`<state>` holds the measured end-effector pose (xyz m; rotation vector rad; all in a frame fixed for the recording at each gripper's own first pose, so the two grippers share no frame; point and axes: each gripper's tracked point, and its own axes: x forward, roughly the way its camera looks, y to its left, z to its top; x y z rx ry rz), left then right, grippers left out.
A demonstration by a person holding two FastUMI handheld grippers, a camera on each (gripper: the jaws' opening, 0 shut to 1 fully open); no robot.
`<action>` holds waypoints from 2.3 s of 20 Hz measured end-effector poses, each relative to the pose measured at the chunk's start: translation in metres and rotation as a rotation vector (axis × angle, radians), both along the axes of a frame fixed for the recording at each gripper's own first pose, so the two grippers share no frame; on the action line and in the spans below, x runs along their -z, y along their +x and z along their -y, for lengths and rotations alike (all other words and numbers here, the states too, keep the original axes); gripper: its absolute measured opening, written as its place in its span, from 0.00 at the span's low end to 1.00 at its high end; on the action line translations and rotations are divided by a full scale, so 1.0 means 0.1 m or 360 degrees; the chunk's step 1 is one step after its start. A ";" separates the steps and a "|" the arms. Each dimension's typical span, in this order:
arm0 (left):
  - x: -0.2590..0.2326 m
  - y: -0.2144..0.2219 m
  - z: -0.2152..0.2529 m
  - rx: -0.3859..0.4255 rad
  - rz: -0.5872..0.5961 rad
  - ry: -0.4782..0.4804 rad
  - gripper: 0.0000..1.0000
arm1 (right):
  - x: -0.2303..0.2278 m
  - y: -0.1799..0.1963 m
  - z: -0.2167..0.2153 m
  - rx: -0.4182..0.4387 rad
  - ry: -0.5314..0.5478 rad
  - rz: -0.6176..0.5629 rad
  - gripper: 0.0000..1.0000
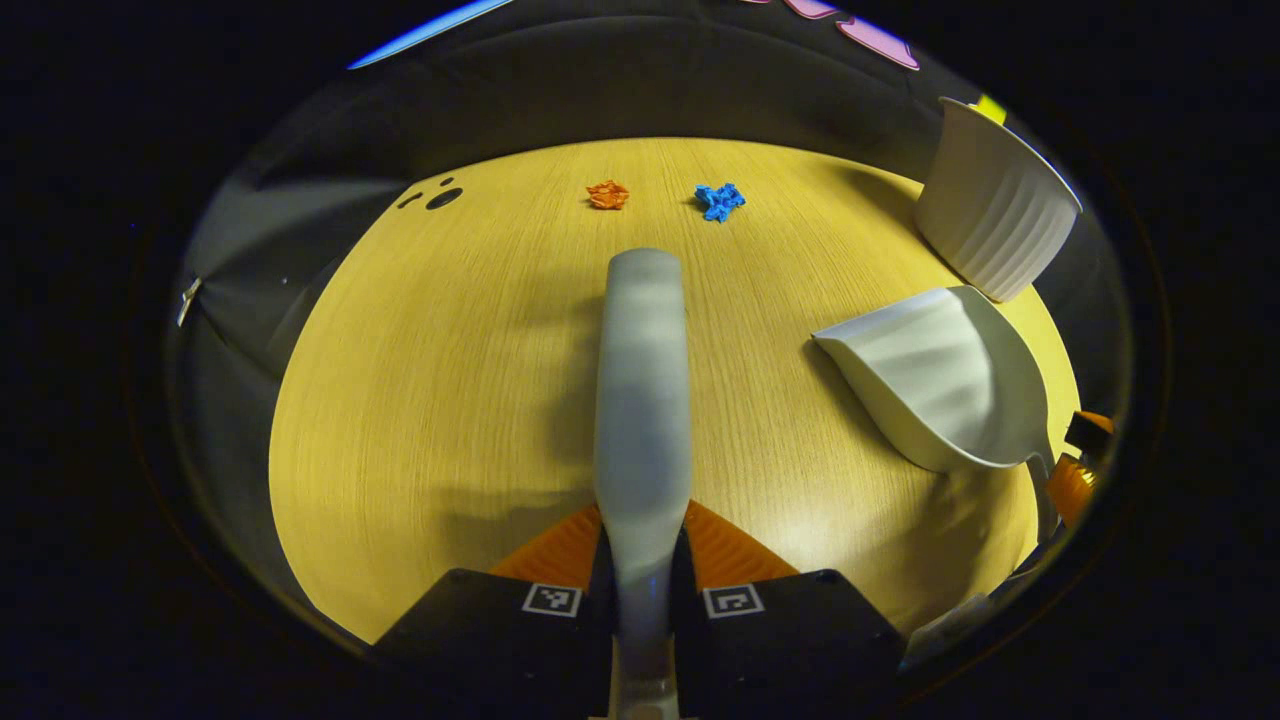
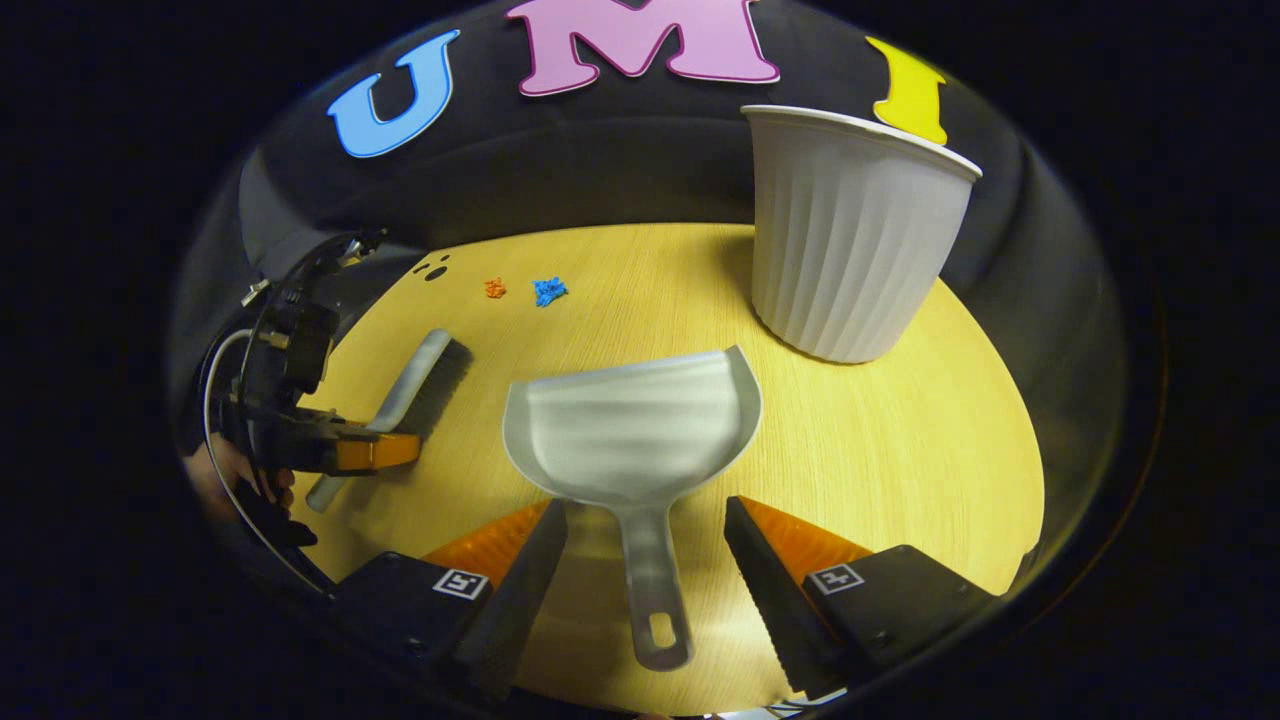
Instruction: Pick up the small broom and dustpan from the desktop, sweep the trash into the dustpan with the broom, and then empty the trash into the garbage bin.
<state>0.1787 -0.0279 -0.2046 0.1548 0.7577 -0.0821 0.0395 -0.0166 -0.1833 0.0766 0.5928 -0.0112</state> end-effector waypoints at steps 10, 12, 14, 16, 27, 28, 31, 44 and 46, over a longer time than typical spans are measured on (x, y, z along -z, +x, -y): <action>-0.42 -0.23 -0.19 -0.0027 0.0249 -0.0129 0.24 | 0.23 -0.10 0.06 0.0046 0.0056 -0.0212 0.99; -0.52 -0.36 -0.23 -0.0025 0.0292 -0.0123 0.24 | 0.29 -0.10 0.05 0.0041 0.0055 -0.0259 0.99; -0.52 -0.47 -0.28 -0.0037 0.0303 -0.0126 0.26 | 0.35 -0.08 0.06 0.0038 0.0024 -0.0287 0.99; -0.49 -0.55 -0.34 -0.0069 0.0295 -0.0136 0.24 | 0.45 0.03 0.07 0.0036 -0.0006 -0.0325 0.99; -0.54 -0.52 -0.78 -0.0210 0.0233 -0.0131 0.24 | 0.67 0.27 0.12 -0.0009 -0.0155 -0.0407 0.71; -0.55 -0.45 -0.85 -0.0194 0.0226 -0.0090 0.24 | 0.71 0.30 0.10 -0.0017 -0.0154 -0.0414 0.59; -0.58 -0.18 -1.01 -0.0161 0.0192 0.0001 0.27 | 0.71 0.28 0.09 -0.0066 -0.0147 -0.0431 0.42; -0.97 1.89 -1.00 0.0232 0.0169 0.0422 0.24 | 0.66 0.34 0.23 -0.0345 -0.0245 -0.0476 0.35; -0.95 2.09 -0.83 0.0388 0.0148 0.0559 0.22 | 0.67 0.38 0.25 -0.0370 -0.0252 -0.0482 0.35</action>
